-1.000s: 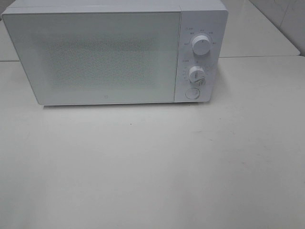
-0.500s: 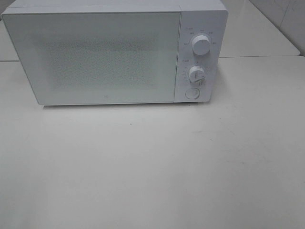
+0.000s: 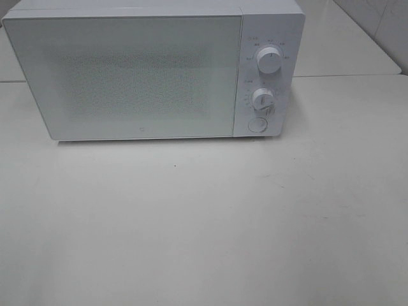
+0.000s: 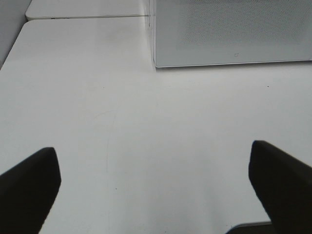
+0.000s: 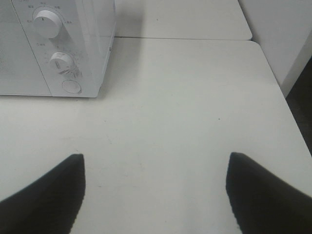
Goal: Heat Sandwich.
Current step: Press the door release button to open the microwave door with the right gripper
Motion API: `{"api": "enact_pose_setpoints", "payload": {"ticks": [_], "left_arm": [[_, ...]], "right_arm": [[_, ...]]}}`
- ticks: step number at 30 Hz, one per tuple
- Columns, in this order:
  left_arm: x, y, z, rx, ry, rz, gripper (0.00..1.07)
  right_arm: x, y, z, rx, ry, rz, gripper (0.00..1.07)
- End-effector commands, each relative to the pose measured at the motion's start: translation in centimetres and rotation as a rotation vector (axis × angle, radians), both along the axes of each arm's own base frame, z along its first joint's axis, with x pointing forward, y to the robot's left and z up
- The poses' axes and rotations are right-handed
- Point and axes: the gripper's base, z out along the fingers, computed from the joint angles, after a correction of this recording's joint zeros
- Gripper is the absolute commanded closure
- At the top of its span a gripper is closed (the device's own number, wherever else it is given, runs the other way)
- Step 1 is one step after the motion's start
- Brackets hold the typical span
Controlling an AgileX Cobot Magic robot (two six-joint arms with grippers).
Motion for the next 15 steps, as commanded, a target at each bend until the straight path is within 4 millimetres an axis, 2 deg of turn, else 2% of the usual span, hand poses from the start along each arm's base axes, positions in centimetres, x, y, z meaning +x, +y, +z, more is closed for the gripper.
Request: {"api": "enact_pose_setpoints", "payload": {"ticks": [1, 2, 6, 7, 11, 15], "left_arm": [[-0.2, 0.0, -0.1, -0.008, -0.03, 0.007, 0.03], [-0.2, 0.0, -0.1, -0.008, -0.03, 0.007, 0.03], [-0.2, 0.0, -0.1, -0.008, -0.03, 0.007, 0.03], [-0.2, 0.0, -0.1, -0.008, -0.03, 0.007, 0.03], [-0.2, 0.0, -0.1, -0.008, -0.03, 0.007, 0.03], [-0.2, 0.0, -0.1, -0.008, -0.03, 0.007, 0.03]], "right_arm": [[1.9, 0.1, 0.4, 0.001, -0.02, -0.005, 0.31], [1.9, 0.1, 0.4, 0.001, -0.02, -0.005, 0.31], [5.5, 0.4, -0.1, -0.001, -0.006, 0.008, 0.31], [5.5, 0.4, -0.1, -0.001, -0.006, 0.008, 0.31], [8.2, 0.7, -0.7, 0.003, -0.011, 0.018, 0.31], [9.5, 0.8, -1.1, 0.005, -0.018, 0.024, 0.31]]}}
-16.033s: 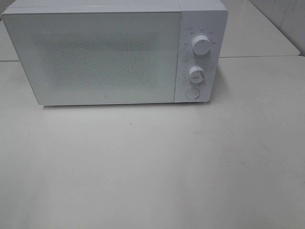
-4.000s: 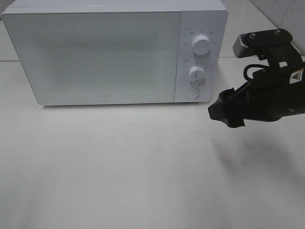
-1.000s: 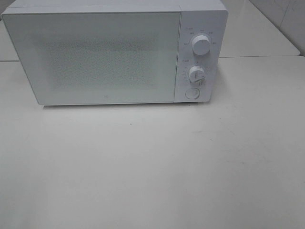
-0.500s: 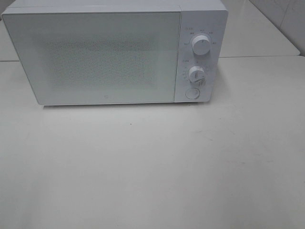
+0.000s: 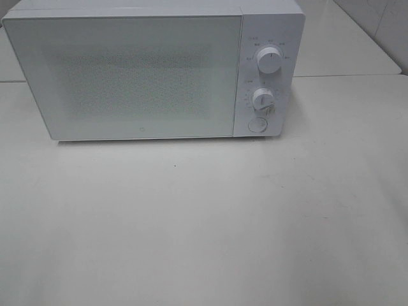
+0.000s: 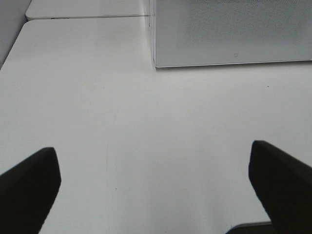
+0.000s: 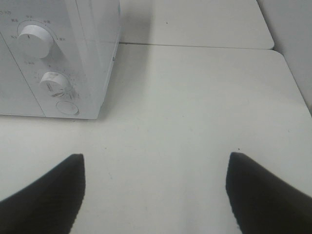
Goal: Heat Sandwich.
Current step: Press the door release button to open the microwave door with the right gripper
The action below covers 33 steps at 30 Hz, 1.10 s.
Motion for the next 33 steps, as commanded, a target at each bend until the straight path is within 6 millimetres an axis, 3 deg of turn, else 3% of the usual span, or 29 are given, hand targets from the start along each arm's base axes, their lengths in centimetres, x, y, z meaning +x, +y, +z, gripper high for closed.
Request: {"api": "enact_pose_setpoints", "payload": {"ticks": [1, 11, 22, 26, 33], "left_arm": [[-0.2, 0.0, -0.1, -0.008, -0.03, 0.007, 0.03], [-0.2, 0.0, -0.1, -0.008, -0.03, 0.007, 0.03], [-0.2, 0.0, -0.1, -0.008, -0.03, 0.007, 0.03], [-0.2, 0.0, -0.1, -0.008, -0.03, 0.007, 0.03], [-0.2, 0.0, -0.1, -0.008, -0.03, 0.007, 0.03]], "right_arm": [[2.2, 0.1, -0.2, 0.011, -0.04, -0.001, 0.31], [6.4, 0.6, -2.2, 0.022, -0.1, 0.022, 0.31], [7.8, 0.6, -6.0, 0.061, -0.261, -0.018, 0.31], [7.7, 1.6, -7.5, 0.041, -0.275, -0.012, 0.31], [7.9, 5.2, -10.2, 0.009, -0.248, 0.026, 0.31]]}}
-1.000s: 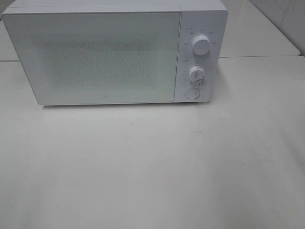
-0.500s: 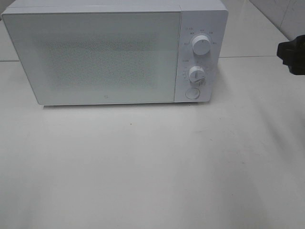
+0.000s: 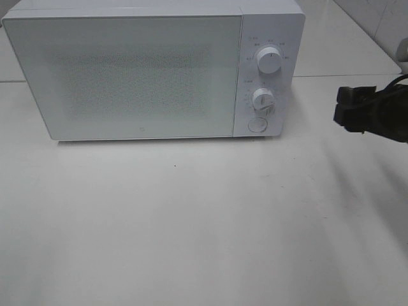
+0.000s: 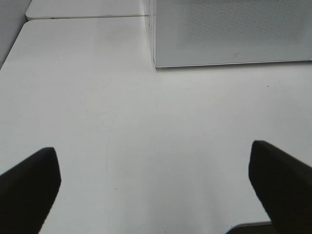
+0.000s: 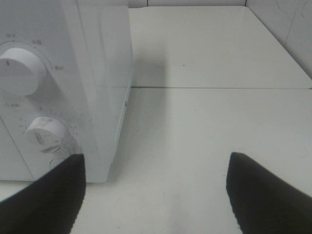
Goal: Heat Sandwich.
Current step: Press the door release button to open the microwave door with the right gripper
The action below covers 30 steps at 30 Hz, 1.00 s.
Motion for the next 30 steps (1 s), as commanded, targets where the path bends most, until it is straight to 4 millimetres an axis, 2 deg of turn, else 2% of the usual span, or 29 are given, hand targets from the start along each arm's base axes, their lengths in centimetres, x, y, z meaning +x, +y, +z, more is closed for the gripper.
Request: {"api": "enact_pose_setpoints", "payload": {"ticks": [1, 3, 8, 9, 10, 13, 18, 20, 23, 30], "left_arm": [[-0.2, 0.0, -0.1, -0.008, -0.03, 0.007, 0.03], [-0.2, 0.0, -0.1, -0.008, -0.03, 0.007, 0.03], [-0.2, 0.0, -0.1, -0.008, -0.03, 0.007, 0.03], [-0.2, 0.0, -0.1, -0.008, -0.03, 0.007, 0.03], [-0.2, 0.0, -0.1, -0.008, -0.03, 0.007, 0.03], [-0.2, 0.0, -0.1, -0.008, -0.028, 0.007, 0.03], [-0.2, 0.0, -0.1, -0.008, -0.028, 0.007, 0.03], [-0.2, 0.0, -0.1, -0.008, -0.028, 0.007, 0.03], [-0.2, 0.0, -0.1, -0.008, -0.028, 0.007, 0.03], [-0.2, 0.0, -0.1, -0.008, -0.028, 0.007, 0.03]], "right_arm": [[0.0, 1.5, -0.6, -0.027, -0.025, 0.016, 0.31], [0.0, 2.0, -0.9, -0.025, -0.025, 0.022, 0.31], [-0.1, 4.9, -2.3, -0.01, -0.026, 0.027, 0.31], [-0.1, 4.9, -2.3, -0.01, -0.026, 0.027, 0.31], [-0.2, 6.0, -2.8, -0.007, -0.026, 0.03, 0.31], [-0.2, 7.5, -3.4, -0.004, -0.012, 0.037, 0.31], [0.0, 9.1, -3.9, 0.009, 0.009, 0.036, 0.31], [0.0, 10.4, -4.3, -0.013, 0.017, 0.056, 0.31], [-0.1, 11.3, -4.4, -0.032, 0.017, 0.074, 0.31], [-0.1, 11.5, -4.3, -0.017, 0.022, 0.069, 0.31]]}}
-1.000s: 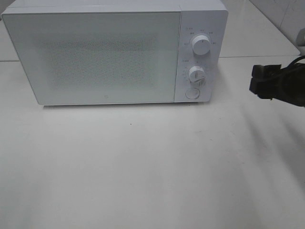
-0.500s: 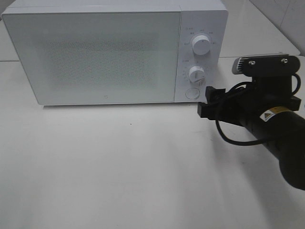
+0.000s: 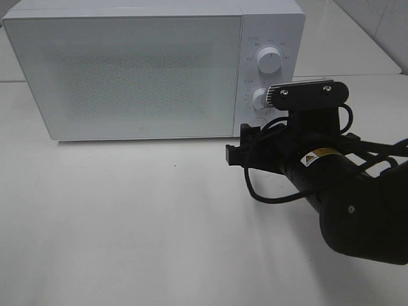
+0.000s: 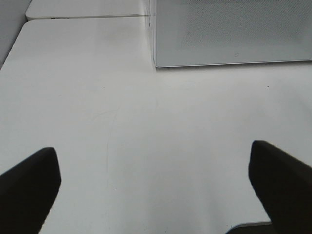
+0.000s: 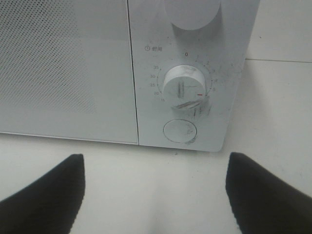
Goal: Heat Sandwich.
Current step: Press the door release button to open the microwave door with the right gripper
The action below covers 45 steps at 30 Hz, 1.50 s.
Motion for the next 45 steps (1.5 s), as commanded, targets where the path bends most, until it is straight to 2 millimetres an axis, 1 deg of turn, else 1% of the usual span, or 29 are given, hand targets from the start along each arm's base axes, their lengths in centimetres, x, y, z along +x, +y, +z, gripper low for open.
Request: {"api": "enact_pose_setpoints", "payload": {"ticks": [1, 3, 4, 5, 8, 9, 11, 14, 15, 16, 18, 19, 20, 21, 23, 25, 26, 28, 29, 30, 31, 33, 34, 35, 36, 39, 45], "left_arm": [[-0.2, 0.0, -0.1, -0.008, -0.028, 0.007, 0.03], [-0.2, 0.0, -0.1, -0.008, -0.028, 0.007, 0.03], [-0.2, 0.0, -0.1, -0.008, -0.028, 0.007, 0.03], [-0.2, 0.0, -0.1, -0.008, -0.028, 0.007, 0.03], [-0.2, 0.0, -0.1, -0.008, -0.028, 0.007, 0.03], [-0.2, 0.0, -0.1, -0.008, -0.028, 0.007, 0.03], [-0.2, 0.0, -0.1, -0.008, -0.028, 0.007, 0.03], [-0.2, 0.0, -0.1, -0.008, -0.028, 0.007, 0.03], [-0.2, 0.0, -0.1, -0.008, -0.028, 0.007, 0.03], [-0.2, 0.0, -0.1, -0.008, -0.028, 0.007, 0.03], [-0.2, 0.0, -0.1, -0.008, -0.028, 0.007, 0.03], [-0.2, 0.0, -0.1, -0.008, -0.028, 0.007, 0.03], [-0.2, 0.0, -0.1, -0.008, -0.028, 0.007, 0.03], [-0.2, 0.0, -0.1, -0.008, -0.028, 0.007, 0.03], [-0.2, 0.0, -0.1, -0.008, -0.028, 0.007, 0.03], [-0.2, 0.0, -0.1, -0.008, -0.028, 0.007, 0.03], [-0.2, 0.0, -0.1, -0.008, -0.028, 0.007, 0.03], [-0.2, 0.0, -0.1, -0.008, -0.028, 0.007, 0.03], [-0.2, 0.0, -0.1, -0.008, -0.028, 0.007, 0.03], [-0.2, 0.0, -0.1, -0.008, -0.028, 0.007, 0.03], [-0.2, 0.0, -0.1, -0.008, -0.028, 0.007, 0.03], [-0.2, 0.0, -0.1, -0.008, -0.028, 0.007, 0.03], [-0.2, 0.0, -0.1, -0.008, -0.028, 0.007, 0.03], [-0.2, 0.0, -0.1, -0.008, -0.028, 0.007, 0.03], [-0.2, 0.0, -0.1, -0.008, -0.028, 0.007, 0.03], [-0.2, 0.0, -0.1, -0.008, -0.028, 0.007, 0.03], [-0.2, 0.0, -0.1, -0.008, -0.028, 0.007, 0.03]], "right_arm": [[0.1, 0.1, 0.2, 0.011, -0.011, -0.012, 0.31], [0.1, 0.0, 0.1, 0.049, 0.001, -0.042, 0.31], [0.1, -0.2, 0.1, 0.108, 0.013, -0.081, 0.31], [0.1, -0.2, 0.1, 0.108, 0.013, -0.081, 0.31], [0.1, -0.3, 0.0, 0.237, 0.03, -0.145, 0.31], [0.1, -0.4, 0.0, 0.332, 0.041, -0.185, 0.31], [0.1, -0.4, 0.0, 0.366, 0.046, -0.198, 0.31], [0.1, -0.3, 0.0, 0.559, 0.067, -0.269, 0.32], [0.0, -0.3, -0.1, 0.677, 0.084, -0.314, 0.34], [0.0, -0.3, -0.1, 0.677, 0.084, -0.314, 0.34], [0.0, -0.3, -0.1, 0.821, 0.105, -0.369, 0.36], [0.0, -0.3, -0.2, 0.96, 0.124, -0.422, 0.4], [0.0, -0.3, -0.2, 1.035, 0.131, -0.45, 0.41], [0.0, -0.3, -0.2, 1.035, 0.131, -0.45, 0.41], [0.0, -0.3, -0.2, 1.162, 0.143, -0.498, 0.45], [0.0, -0.3, -0.2, 1.307, 0.156, -0.553, 0.52], [0.0, -0.3, -0.2, 1.307, 0.156, -0.553, 0.52], [0.0, -0.3, -0.2, 1.376, 0.162, -0.579, 0.58], [0.0, -0.3, -0.2, 1.424, 0.167, -0.596, 0.66], [0.0, -0.3, -0.2, 1.443, 0.168, -0.603, 0.69], [0.0, -0.3, -0.2, 1.443, 0.168, -0.603, 0.69], [0.0, -0.3, -0.2, 1.464, 0.169, -0.615, 0.79], [0.0, -0.4, -0.3, 1.477, 0.171, -0.634, 0.89], [-0.1, -0.4, -0.3, 1.484, 0.175, -0.647, 0.94], [-0.1, -0.4, -0.3, 1.484, 0.175, -0.647, 0.94], [-0.2, -0.5, -0.7, 1.498, 0.198, -0.695, 1.07], [-0.3, -0.5, -0.9, 1.522, 0.228, -0.723, 1.07]]}}
